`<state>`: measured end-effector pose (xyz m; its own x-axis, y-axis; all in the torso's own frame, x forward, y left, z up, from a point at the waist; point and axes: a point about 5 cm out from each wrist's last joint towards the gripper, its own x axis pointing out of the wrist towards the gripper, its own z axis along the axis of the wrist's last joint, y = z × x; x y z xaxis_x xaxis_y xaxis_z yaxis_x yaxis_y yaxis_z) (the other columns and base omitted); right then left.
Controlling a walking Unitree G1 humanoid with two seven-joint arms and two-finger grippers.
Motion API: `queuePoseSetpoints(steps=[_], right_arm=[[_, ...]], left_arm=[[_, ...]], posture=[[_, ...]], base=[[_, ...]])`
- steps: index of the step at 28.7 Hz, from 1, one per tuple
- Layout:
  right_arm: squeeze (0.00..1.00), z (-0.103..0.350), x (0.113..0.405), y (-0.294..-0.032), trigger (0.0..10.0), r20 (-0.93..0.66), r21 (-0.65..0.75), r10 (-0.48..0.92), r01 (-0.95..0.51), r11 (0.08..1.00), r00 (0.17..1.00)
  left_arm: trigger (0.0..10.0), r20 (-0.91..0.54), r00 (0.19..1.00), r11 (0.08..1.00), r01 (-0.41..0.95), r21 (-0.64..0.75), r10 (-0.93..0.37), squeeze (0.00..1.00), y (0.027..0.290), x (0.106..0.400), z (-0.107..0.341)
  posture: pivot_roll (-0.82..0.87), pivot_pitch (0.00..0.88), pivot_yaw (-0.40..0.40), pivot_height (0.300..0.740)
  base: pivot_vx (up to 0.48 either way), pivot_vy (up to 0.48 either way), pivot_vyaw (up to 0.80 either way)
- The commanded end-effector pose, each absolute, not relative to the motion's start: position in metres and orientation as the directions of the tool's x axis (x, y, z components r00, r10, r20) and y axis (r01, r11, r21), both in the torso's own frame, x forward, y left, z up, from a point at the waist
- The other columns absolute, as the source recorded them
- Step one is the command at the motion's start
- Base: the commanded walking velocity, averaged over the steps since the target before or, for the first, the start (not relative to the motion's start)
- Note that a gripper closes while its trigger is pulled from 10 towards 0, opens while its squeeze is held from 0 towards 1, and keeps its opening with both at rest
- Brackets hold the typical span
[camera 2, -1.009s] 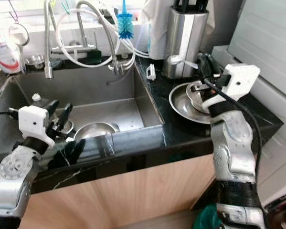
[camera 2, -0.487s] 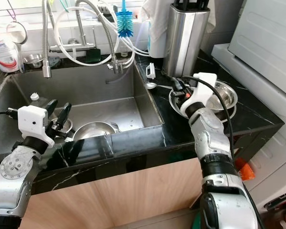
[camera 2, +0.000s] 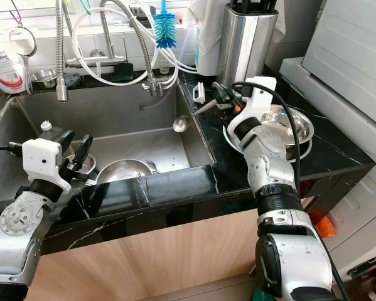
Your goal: Kitchen organization
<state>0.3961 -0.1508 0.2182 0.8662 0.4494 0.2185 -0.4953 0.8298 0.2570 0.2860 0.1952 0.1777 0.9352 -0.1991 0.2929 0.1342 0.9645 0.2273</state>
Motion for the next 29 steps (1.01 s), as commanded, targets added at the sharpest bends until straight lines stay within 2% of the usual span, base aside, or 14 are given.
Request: queuePoseSetpoints(steps=[1, 8, 18, 20, 21, 22, 23, 24, 29], right_arm=[[0.0, 0.214, 0.398, -0.145, 10.0, 0.189, 0.252, 0.475, -0.51, 0.822, 0.859], [0.0, 0.195, 0.398, -0.137, 10.0, 0.085, 0.264, 0.539, -0.54, 0.799, 0.838], [0.0, 0.195, 0.398, -0.13, 10.0, 0.075, 0.239, 0.582, -0.581, 0.778, 0.81], [0.04, 0.194, 0.398, -0.129, 10.0, 0.074, 0.224, 0.592, -0.592, 0.774, 0.803], [0.23, 0.193, 0.397, -0.128, 10.0, 0.072, 0.212, 0.605, -0.604, 0.768, 0.793], [0.23, 0.193, 0.397, -0.127, 10.0, 0.071, 0.212, 0.61, -0.61, 0.764, 0.789], [0.65, 0.192, 0.397, -0.127, 10.0, 0.072, 0.207, 0.61, -0.61, 0.765, 0.789], [1.0, 0.191, 0.397, -0.128, 10.0, 0.065, 0.207, 0.597, -0.596, 0.776, 0.8], [1.0, 0.187, 0.397, -0.131, 10.0, 0.045, 0.2, 0.582, -0.578, 0.791, 0.812]], left_arm=[[10.0, 0.296, 0.933, 0.959, 0.132, 0.25, -0.206, 0.0, 0.194, 0.287, 0.18], [10.0, 0.288, 0.935, 0.959, 0.134, 0.249, -0.205, 0.0, 0.193, 0.287, 0.178], [10.0, 0.291, 0.937, 0.961, 0.117, 0.25, -0.19, 0.0, 0.196, 0.288, 0.179], [10.0, 0.291, 0.938, 0.961, 0.115, 0.251, -0.188, 0.0, 0.197, 0.287, 0.179], [10.0, 0.291, 0.939, 0.961, 0.112, 0.252, -0.185, 0.0, 0.198, 0.287, 0.179], [10.0, 0.291, 0.939, 0.961, 0.11, 0.252, -0.184, 0.0, 0.198, 0.287, 0.179], [10.0, 0.291, 0.939, 0.962, 0.109, 0.252, -0.183, 0.0, 0.199, 0.288, 0.179], [10.0, 0.291, 0.939, 0.961, 0.107, 0.254, -0.181, 0.0, 0.199, 0.288, 0.179], [10.0, 0.29, 0.94, 0.961, 0.107, 0.254, -0.181, 0.0, 0.199, 0.288, 0.179]], posture=[[0.07, 0.0, -0.025, 0.74], [0.07, 0.0, -0.035, 0.74], [0.07, 0.0, -0.04, 0.74], [0.07, 0.0, -0.041, 0.74], [0.07, 0.0, -0.042, 0.74], [0.07, 0.0, -0.042, 0.74], [0.07, 0.0, -0.042, 0.74], [0.07, 0.0, -0.042, 0.74], [0.07, 0.0, -0.039, 0.74]], base=[[0.0, 0.0, 0.0], [0.0, 0.0, 0.0], [0.0, 0.0, 0.0], [0.0, 0.0, 0.0], [0.0, 0.0, 0.0], [0.0, 0.0, 0.0], [0.0, 0.0, 0.0], [0.0, 0.0, 0.0], [0.0, 0.0, 0.0]])
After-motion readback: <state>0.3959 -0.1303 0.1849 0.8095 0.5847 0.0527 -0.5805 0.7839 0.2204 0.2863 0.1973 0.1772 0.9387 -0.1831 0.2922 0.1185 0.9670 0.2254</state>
